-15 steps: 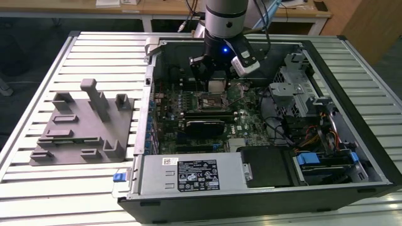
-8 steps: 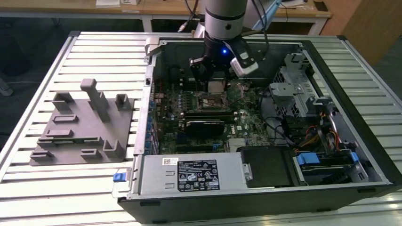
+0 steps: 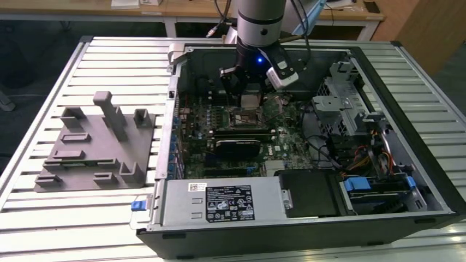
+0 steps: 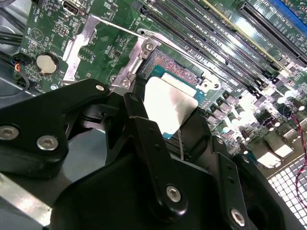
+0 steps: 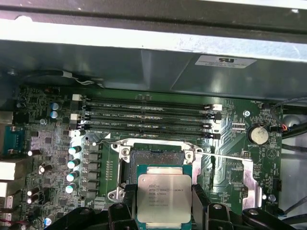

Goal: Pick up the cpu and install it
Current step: 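Place the cpu into insertion slot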

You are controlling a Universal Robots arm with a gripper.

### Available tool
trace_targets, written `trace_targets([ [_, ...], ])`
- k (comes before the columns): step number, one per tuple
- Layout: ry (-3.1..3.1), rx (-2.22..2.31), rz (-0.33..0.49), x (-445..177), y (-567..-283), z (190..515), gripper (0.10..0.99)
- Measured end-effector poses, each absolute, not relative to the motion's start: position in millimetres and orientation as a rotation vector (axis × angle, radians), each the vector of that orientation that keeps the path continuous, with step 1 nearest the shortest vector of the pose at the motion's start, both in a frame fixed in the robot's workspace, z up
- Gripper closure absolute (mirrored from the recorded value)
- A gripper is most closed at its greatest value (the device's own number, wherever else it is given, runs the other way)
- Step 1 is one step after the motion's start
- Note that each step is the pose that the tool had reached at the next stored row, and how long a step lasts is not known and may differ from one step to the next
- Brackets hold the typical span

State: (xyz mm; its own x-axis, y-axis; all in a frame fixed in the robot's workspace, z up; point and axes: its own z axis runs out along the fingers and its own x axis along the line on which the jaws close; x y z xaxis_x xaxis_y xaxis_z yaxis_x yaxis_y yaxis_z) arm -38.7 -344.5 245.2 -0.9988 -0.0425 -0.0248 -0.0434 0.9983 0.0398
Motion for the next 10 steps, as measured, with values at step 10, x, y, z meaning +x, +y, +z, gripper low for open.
trace_targets([
  [10, 3.116, -0.067, 0.063, -38.7, -344.5, 244.9, 0.545],
])
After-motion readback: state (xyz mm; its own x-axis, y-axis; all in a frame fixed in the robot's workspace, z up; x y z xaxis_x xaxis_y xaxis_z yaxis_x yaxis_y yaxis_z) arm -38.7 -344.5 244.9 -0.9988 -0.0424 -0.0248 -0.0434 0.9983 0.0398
